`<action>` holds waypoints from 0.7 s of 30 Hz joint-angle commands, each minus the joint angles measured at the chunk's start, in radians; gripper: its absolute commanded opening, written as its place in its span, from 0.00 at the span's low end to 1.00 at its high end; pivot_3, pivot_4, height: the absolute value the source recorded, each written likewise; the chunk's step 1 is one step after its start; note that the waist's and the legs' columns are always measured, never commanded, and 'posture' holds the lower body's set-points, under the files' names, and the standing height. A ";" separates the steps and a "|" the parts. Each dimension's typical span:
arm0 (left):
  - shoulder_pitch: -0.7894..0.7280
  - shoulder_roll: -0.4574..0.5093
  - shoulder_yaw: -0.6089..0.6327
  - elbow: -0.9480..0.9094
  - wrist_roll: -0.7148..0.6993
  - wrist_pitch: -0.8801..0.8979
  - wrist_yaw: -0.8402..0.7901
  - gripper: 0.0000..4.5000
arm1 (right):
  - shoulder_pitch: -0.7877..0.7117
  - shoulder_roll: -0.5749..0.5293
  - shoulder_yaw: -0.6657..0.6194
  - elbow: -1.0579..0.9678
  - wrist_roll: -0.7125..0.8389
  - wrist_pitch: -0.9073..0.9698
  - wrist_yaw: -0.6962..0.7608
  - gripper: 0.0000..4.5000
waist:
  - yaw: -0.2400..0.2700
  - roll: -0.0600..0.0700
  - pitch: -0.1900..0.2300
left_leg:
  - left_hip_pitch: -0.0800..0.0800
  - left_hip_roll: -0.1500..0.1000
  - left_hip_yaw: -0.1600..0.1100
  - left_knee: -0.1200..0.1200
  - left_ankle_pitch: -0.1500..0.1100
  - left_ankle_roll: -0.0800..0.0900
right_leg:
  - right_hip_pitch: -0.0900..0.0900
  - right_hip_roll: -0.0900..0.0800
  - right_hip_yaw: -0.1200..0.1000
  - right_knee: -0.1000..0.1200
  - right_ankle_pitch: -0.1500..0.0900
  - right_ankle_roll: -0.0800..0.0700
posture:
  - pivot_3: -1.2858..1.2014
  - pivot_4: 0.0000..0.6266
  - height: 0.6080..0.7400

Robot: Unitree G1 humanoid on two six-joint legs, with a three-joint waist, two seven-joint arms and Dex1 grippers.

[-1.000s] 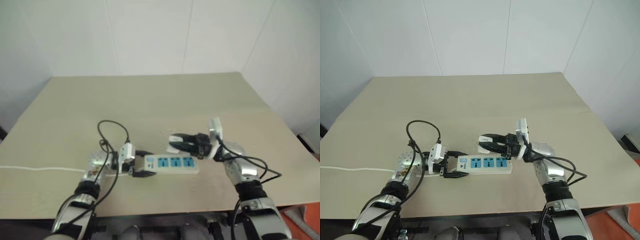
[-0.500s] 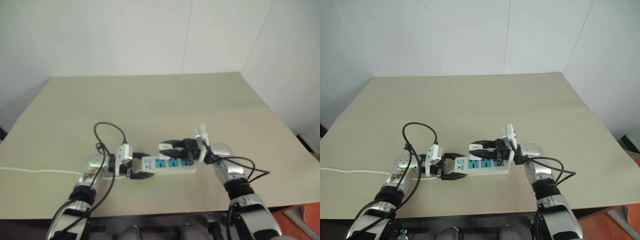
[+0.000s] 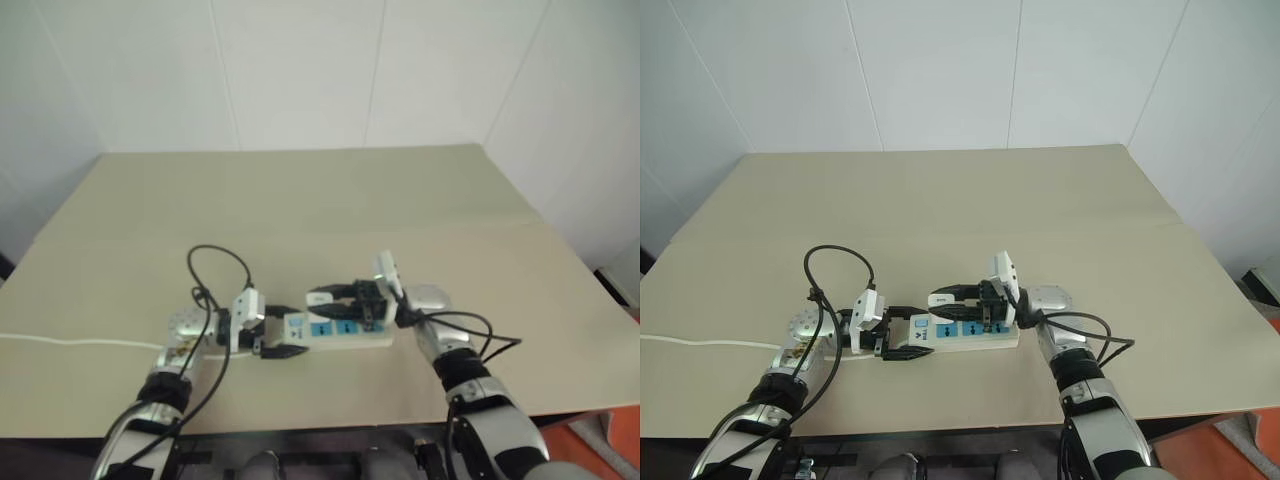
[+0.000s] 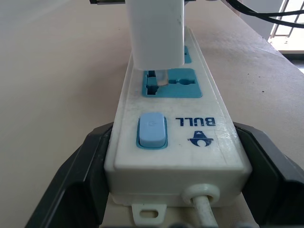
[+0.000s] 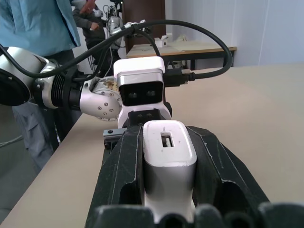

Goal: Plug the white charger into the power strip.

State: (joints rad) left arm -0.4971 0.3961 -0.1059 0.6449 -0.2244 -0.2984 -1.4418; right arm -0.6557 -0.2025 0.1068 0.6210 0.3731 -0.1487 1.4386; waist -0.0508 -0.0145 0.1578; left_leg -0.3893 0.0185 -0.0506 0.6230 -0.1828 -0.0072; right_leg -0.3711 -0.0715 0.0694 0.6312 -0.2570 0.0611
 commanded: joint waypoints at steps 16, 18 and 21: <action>0.013 0.024 -0.034 0.035 0.036 0.002 -0.012 0.74 | -0.007 -0.006 -0.001 0.076 -0.045 -0.129 0.002 0.25 | 0.000 0.000 0.000 | 0.000 0.000 0.000 0.000 0.000 0.000 | 0.000 0.000 0.000 0.000 0.000 0.000 | 0.52 0.24 1.00; 0.013 0.025 -0.034 0.035 0.036 0.001 -0.012 0.74 | -0.001 -0.008 0.005 0.085 -0.056 -0.147 0.001 0.25 | 0.000 0.000 0.000 | 0.000 0.000 0.000 0.000 0.000 0.000 | 0.000 0.000 0.000 0.000 0.000 0.000 | 0.52 0.24 1.00; 0.010 0.025 -0.035 0.036 0.037 -0.001 -0.012 0.74 | 0.004 -0.010 0.012 0.098 -0.071 -0.168 -0.002 0.25 | -0.001 0.000 0.000 | 0.001 0.000 0.000 0.000 0.000 0.000 | 0.001 0.000 0.000 0.000 -0.001 0.001 | 0.52 0.24 1.00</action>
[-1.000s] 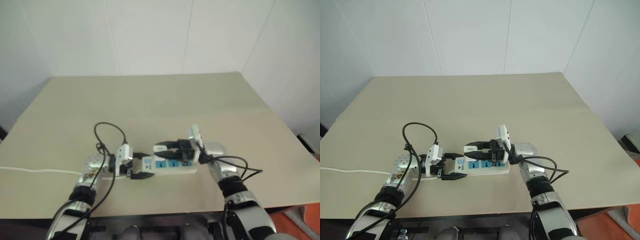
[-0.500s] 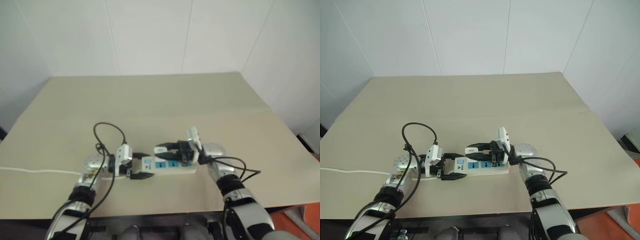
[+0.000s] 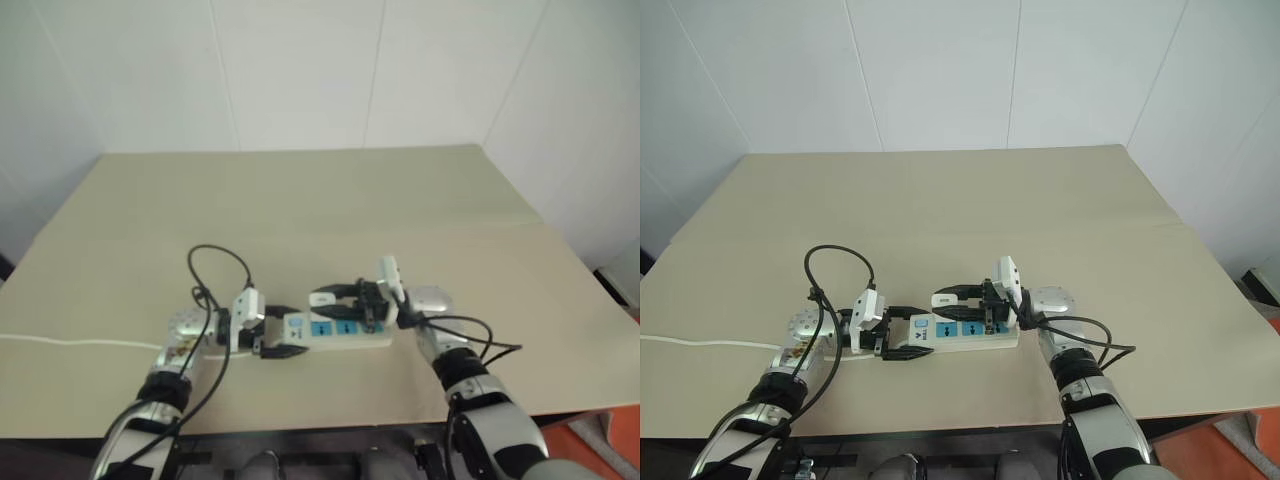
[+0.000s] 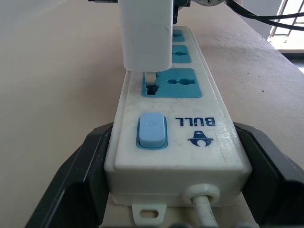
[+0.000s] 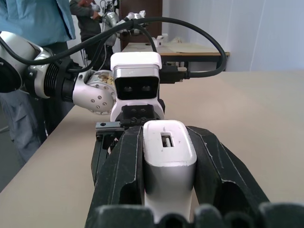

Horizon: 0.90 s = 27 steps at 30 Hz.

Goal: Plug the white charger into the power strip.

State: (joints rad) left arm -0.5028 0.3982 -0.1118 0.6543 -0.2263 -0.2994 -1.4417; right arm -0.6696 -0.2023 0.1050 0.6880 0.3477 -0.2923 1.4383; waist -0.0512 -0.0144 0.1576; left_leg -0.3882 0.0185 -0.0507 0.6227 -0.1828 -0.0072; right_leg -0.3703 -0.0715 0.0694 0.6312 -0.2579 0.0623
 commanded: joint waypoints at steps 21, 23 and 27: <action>0.008 0.020 -0.033 0.027 0.034 -0.003 -0.010 0.74 | 0.008 -0.011 0.040 0.160 -0.132 -0.037 -0.068 0.25 | -0.003 0.000 -0.002 | 0.003 0.000 0.000 -0.001 0.000 0.000 | 0.002 0.000 0.000 0.000 -0.001 0.001 | 0.52 0.24 1.00; 0.008 0.019 -0.033 0.027 0.034 -0.003 -0.009 0.74 | 0.003 -0.012 0.042 0.190 -0.137 -0.041 -0.076 0.25 | -0.004 0.000 -0.004 | 0.005 0.000 0.000 -0.001 0.000 0.000 | 0.003 0.000 0.000 0.000 -0.001 0.001 | 0.52 0.24 1.00; 0.012 0.022 -0.032 0.021 0.030 -0.001 -0.009 0.74 | 0.004 -0.021 0.044 0.224 -0.129 0.026 -0.072 0.25 | -0.005 0.000 -0.010 | 0.005 0.000 0.000 -0.001 0.000 0.000 | 0.004 0.000 0.000 0.000 -0.002 0.001 | 0.52 0.24 1.00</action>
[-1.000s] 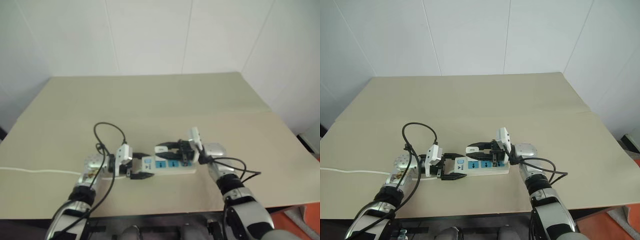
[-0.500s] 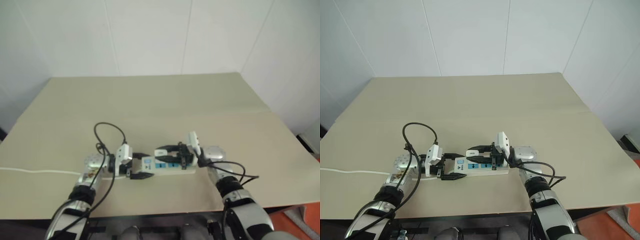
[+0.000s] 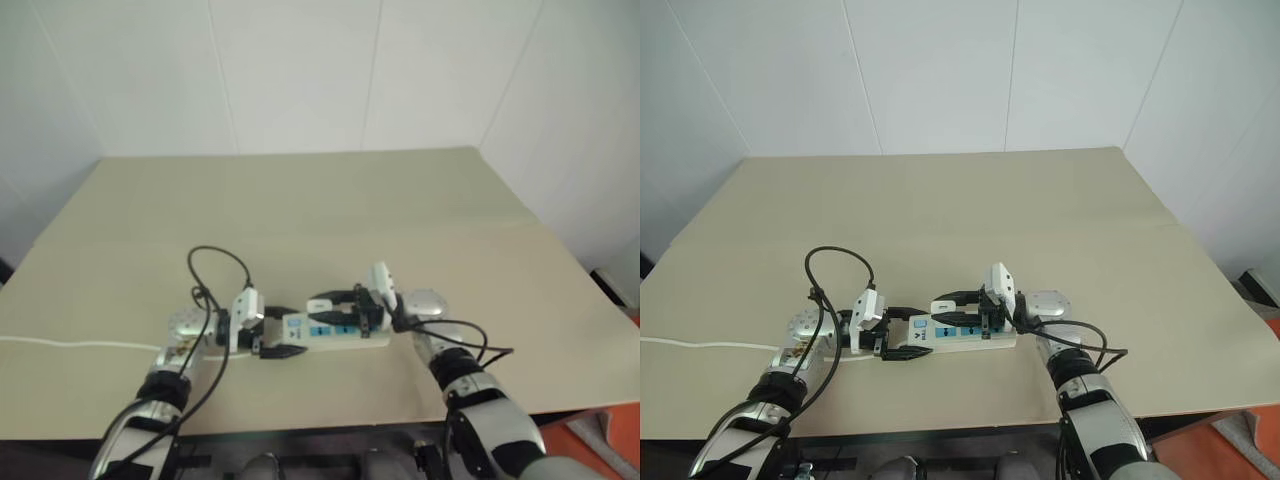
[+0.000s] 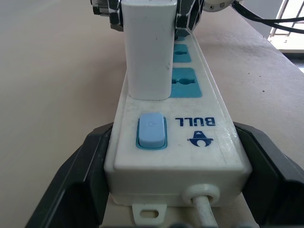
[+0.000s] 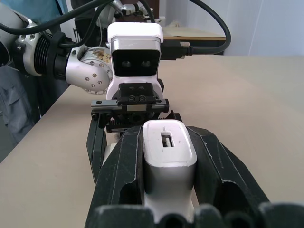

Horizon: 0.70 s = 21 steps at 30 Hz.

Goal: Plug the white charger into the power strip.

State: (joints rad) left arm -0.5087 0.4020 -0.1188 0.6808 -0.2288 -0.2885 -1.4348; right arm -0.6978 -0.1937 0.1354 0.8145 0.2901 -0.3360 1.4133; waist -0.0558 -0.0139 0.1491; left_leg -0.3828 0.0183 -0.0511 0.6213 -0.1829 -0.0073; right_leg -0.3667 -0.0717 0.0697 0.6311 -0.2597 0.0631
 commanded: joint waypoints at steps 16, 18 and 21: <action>0.007 0.020 -0.024 0.011 0.031 -0.023 -0.016 0.74 | 0.083 -0.019 0.005 0.103 -0.056 0.020 0.011 0.52 | 0.003 -0.008 -0.012 | 0.000 0.000 0.000 -0.003 0.000 0.000 | 0.000 0.000 0.000 -0.001 -0.001 0.000 | 0.52 0.24 1.00; 0.004 0.020 -0.025 0.014 0.032 -0.026 -0.016 0.74 | 0.085 -0.017 -0.001 0.098 -0.051 0.003 0.020 0.67 | 0.006 -0.012 -0.015 | 0.000 0.000 -0.001 -0.004 0.000 0.000 | -0.001 0.000 0.000 -0.001 -0.002 -0.001 | 0.52 0.24 1.00; 0.001 0.020 -0.027 0.018 0.033 -0.030 -0.016 0.74 | 0.085 -0.023 -0.001 0.096 -0.059 -0.027 0.031 0.90 | 0.010 -0.013 -0.015 | 0.001 0.000 -0.001 -0.006 0.000 0.000 | -0.001 0.000 0.000 -0.001 -0.002 -0.002 | 0.52 0.24 1.00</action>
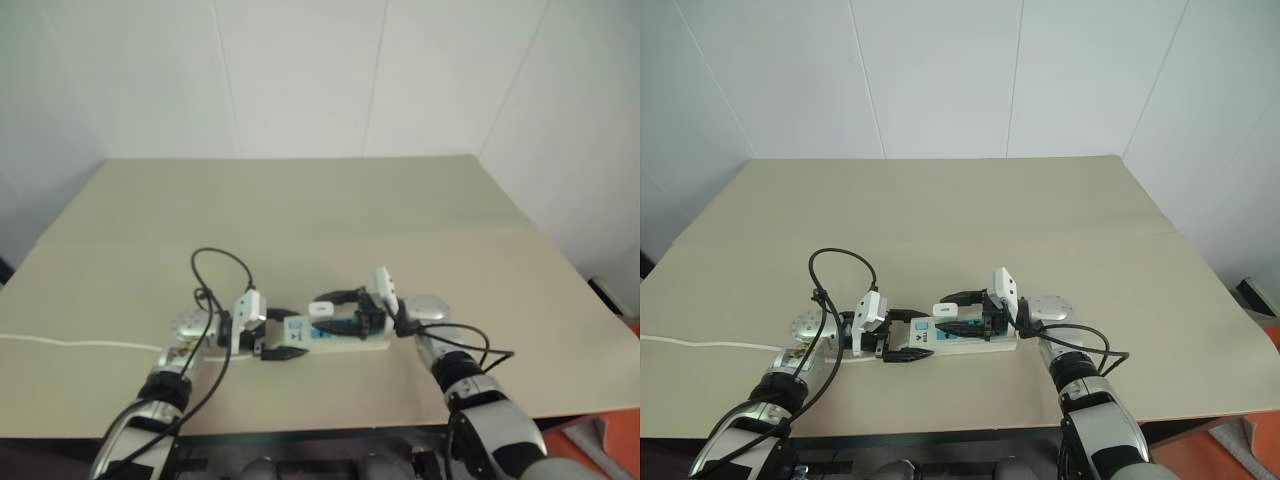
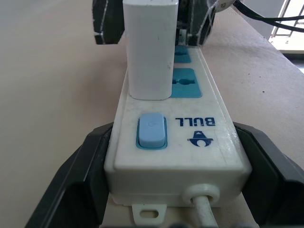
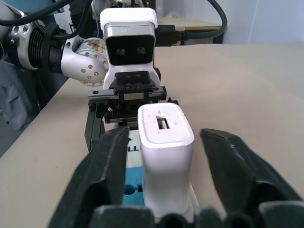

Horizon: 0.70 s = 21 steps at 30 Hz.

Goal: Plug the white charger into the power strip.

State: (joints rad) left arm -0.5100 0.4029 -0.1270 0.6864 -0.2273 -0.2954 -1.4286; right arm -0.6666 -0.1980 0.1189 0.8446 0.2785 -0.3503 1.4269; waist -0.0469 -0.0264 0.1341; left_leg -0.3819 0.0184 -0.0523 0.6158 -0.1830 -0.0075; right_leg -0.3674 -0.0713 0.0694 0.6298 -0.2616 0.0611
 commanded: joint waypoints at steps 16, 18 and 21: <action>-0.054 0.037 0.011 0.016 -0.019 0.067 -0.069 0.99 | 0.055 -0.065 0.018 0.032 -0.050 -0.018 0.059 1.00 | 0.003 0.000 0.000 | 0.001 0.000 0.000 -0.003 0.000 0.000 | 0.000 0.000 0.000 0.000 -0.001 -0.001 | 0.52 0.24 1.00; -0.047 0.046 0.045 -0.022 -0.059 0.086 -0.079 0.99 | 0.059 -0.074 0.008 0.000 -0.028 0.001 0.073 1.00 | 0.003 0.000 0.001 | 0.000 0.000 0.000 -0.003 0.000 0.000 | -0.001 0.000 0.000 0.000 -0.001 -0.001 | 0.52 0.24 1.00; -0.030 0.074 0.109 -0.107 -0.146 0.160 -0.094 0.99 | 0.091 -0.105 -0.020 -0.119 0.027 0.031 0.095 1.00 | 0.007 0.000 0.002 | -0.003 0.000 -0.001 -0.002 0.000 0.000 | -0.003 -0.001 0.000 0.000 -0.001 -0.001 | 0.52 0.24 1.00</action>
State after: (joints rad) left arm -0.5403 0.4500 -0.0677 0.6552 -0.3023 -0.1861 -1.5027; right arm -0.6264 -0.2747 0.0998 0.7572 0.3013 -0.3582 1.4959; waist -0.0399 -0.0261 0.1358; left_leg -0.3855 0.0179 -0.0530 0.6133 -0.1829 -0.0076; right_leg -0.3707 -0.0723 0.0688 0.6293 -0.2627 0.0602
